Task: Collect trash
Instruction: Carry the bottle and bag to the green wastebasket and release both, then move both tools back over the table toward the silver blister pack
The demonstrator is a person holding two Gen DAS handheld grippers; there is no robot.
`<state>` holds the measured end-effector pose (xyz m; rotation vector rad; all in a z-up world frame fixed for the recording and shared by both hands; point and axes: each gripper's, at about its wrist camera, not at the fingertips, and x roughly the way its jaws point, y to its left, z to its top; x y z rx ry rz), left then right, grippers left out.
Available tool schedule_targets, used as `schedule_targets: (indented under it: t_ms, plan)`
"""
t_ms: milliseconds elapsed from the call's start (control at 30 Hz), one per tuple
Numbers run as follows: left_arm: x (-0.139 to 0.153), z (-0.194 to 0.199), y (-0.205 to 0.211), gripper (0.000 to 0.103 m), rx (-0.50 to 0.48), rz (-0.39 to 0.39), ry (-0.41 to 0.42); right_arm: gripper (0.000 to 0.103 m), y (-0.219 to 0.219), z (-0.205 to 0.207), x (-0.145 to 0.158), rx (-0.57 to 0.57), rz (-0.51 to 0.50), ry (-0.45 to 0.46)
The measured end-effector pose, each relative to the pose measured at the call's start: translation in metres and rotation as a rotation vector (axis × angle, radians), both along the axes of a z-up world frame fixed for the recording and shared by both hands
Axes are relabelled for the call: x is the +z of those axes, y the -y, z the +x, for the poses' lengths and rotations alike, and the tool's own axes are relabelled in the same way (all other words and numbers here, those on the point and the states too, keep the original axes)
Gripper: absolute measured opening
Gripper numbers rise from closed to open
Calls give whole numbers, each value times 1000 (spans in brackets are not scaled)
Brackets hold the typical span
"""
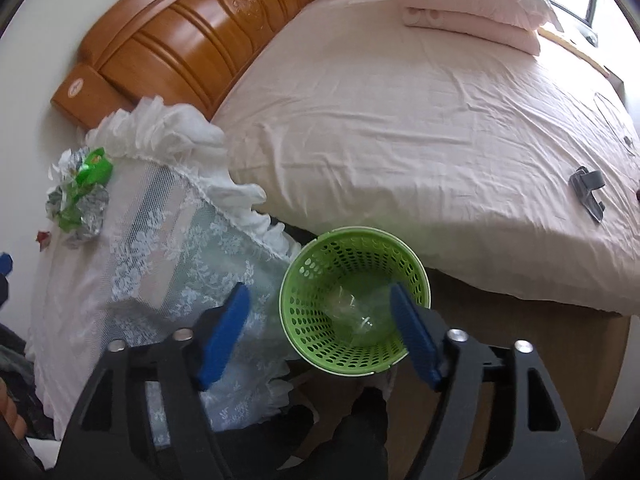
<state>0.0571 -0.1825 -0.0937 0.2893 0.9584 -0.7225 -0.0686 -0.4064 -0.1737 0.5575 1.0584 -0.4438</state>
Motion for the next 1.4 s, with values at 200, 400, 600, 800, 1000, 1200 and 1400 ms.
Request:
schedule_targets:
  t_ms: [200, 400, 600, 800, 1000, 1200, 1400]
  plan:
    - [-1, 2, -9, 95, 25, -7, -13, 88, 0, -3, 19, -11, -25, 19]
    - [-2, 1, -13, 95, 34, -11, -17, 88, -7, 0, 27, 10, -31, 26]
    - [-1, 6, -29, 95, 79, -17, 0, 92, -19, 10, 38, 36, -27, 53]
    - [-2, 22, -67, 95, 186, -10, 5, 96, -47, 41, 50, 124, -16, 89]
    - [-7, 37, -117, 95, 322, 2, 13, 97, -86, 85, 53, 245, -9, 96]
    - [-11, 45, -155, 95, 423, -3, -3, 98, -130, 128, 55, 383, -13, 98]
    - [-15, 50, -172, 95, 471, -1, -11, 101, -160, 157, 53, 570, -23, 124]
